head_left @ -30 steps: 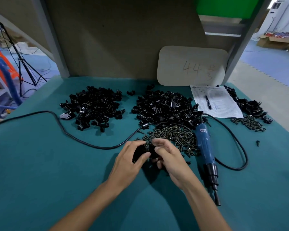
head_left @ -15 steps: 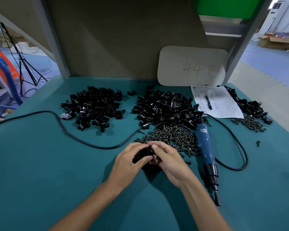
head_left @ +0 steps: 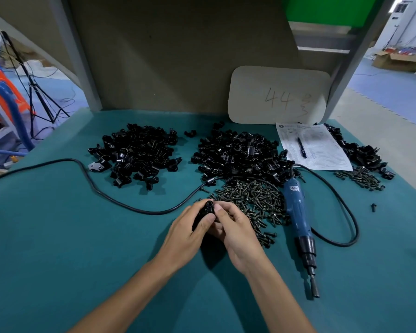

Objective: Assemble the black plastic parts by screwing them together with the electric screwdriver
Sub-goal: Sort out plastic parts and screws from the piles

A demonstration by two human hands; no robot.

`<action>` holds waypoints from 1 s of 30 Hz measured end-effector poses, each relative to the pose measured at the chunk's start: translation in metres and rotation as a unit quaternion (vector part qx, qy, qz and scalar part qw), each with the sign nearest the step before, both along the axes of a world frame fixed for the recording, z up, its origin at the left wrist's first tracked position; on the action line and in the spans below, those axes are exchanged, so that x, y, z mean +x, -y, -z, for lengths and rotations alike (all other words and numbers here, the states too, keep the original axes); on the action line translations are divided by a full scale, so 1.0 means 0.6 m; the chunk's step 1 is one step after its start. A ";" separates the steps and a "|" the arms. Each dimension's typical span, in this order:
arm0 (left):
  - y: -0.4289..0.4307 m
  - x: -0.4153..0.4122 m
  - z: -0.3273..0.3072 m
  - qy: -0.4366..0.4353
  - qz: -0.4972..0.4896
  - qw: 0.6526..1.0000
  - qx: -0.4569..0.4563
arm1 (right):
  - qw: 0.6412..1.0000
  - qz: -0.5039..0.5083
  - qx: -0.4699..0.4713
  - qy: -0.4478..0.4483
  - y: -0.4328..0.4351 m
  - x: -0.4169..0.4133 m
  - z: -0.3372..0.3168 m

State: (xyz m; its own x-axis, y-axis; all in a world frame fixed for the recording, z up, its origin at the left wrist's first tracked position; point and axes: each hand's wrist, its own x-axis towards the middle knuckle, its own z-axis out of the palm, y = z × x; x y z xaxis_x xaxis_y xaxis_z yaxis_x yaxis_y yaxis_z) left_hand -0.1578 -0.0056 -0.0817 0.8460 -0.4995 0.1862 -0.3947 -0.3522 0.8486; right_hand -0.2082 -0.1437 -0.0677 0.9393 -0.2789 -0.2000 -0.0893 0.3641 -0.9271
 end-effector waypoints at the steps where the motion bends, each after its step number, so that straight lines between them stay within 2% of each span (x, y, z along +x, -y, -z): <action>1: 0.000 0.000 0.000 -0.003 0.006 1.000 -0.004 | 1.000 0.003 -0.001 -0.001 0.000 0.001 0.001; 7: 0.002 -0.001 0.002 -0.028 0.033 0.999 -0.005 | 1.000 0.001 -0.009 0.004 0.002 0.003 0.005; 16: 0.001 0.000 0.001 -0.031 0.025 0.999 0.023 | 1.000 -0.002 -0.004 0.008 0.007 0.004 0.015; 30: 0.001 -0.003 -0.005 -0.044 0.029 0.999 0.014 | 1.000 0.005 -0.016 0.004 0.002 0.004 0.015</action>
